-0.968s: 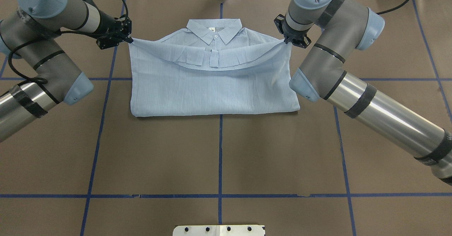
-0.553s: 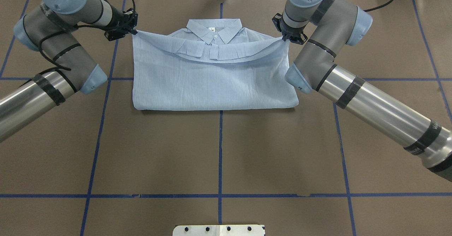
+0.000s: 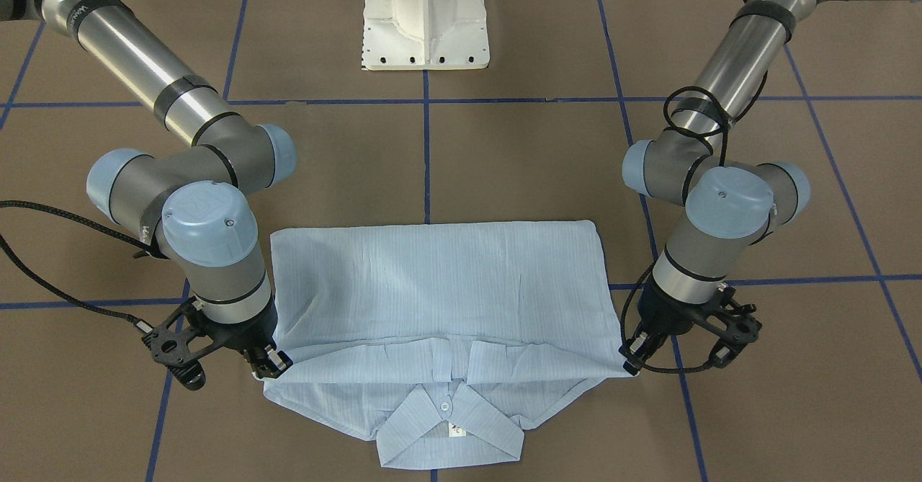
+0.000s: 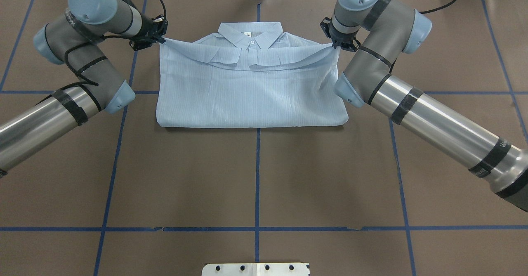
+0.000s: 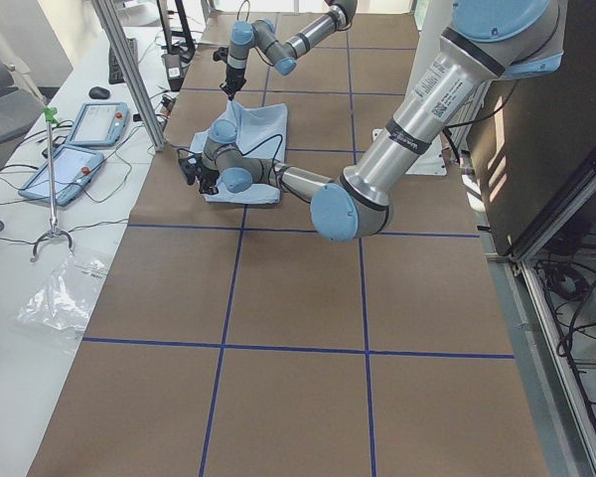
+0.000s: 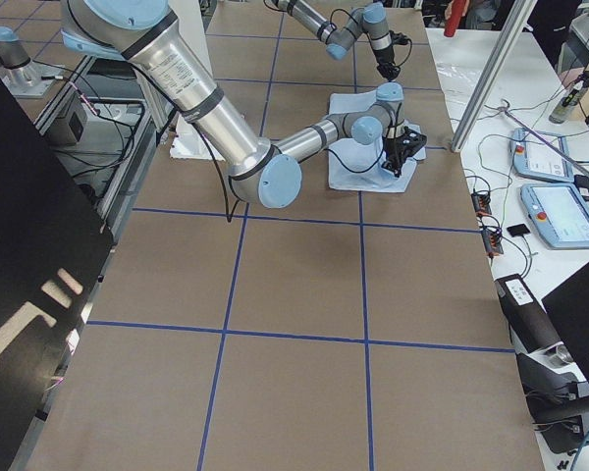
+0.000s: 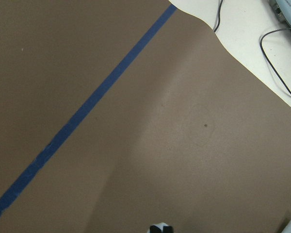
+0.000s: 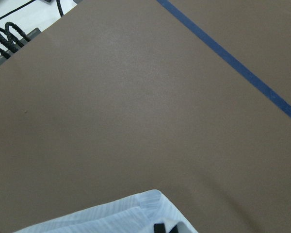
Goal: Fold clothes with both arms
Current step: 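Carry the hem over the shirt body up to the collar with both grippers, then release the hem at the collar with both grippers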
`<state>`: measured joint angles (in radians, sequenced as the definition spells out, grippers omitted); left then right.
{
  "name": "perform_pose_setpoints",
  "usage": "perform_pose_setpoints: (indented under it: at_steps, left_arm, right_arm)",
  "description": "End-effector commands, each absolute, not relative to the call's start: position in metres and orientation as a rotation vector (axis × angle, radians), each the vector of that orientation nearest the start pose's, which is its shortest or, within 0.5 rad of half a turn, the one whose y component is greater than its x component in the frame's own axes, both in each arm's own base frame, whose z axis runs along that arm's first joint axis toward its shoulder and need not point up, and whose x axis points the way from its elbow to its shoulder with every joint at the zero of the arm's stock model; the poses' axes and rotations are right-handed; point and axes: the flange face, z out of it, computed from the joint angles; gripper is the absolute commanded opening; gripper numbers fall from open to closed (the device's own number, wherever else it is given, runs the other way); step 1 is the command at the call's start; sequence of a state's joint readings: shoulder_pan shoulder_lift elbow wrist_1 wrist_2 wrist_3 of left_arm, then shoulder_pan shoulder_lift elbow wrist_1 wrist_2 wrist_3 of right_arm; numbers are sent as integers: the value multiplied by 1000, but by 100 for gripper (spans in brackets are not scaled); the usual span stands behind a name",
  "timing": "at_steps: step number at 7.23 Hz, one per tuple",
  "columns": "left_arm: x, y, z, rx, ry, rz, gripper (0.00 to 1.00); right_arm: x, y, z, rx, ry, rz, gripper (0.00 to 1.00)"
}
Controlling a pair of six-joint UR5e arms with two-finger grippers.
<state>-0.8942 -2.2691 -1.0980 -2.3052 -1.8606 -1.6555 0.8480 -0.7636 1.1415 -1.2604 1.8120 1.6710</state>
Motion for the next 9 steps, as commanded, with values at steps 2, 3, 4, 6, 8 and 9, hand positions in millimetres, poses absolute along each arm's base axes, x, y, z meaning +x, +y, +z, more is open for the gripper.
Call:
perform_pose_setpoints:
  at_steps: [2, 3, 4, 6, 8, 9]
  left_arm:
    - [419, -678, 377, 130, 1002, -750, 35]
    - [418, -677, 376, 132, 1008, -750, 39]
    - [414, -676, 374, 148, 1038, -742, 39]
    - [394, -654, 388, 189, 1130, -711, 40]
    - [390, -651, 386, 198, 1137, -710, 40]
    - [386, -646, 398, 196, 1127, -711, 40]
  right_arm:
    - [-458, -679, 323, 41, -748, 802, 65]
    - [-459, -679, 322, 41, -749, 800, 75]
    - [-456, -677, 310, 46, -772, 804, 99]
    - [-447, -609, 315, 45, -847, 755, 99]
    - [-439, -512, 331, -4, -896, 743, 99]
    - [-431, -480, 348, -23, -888, 725, 99]
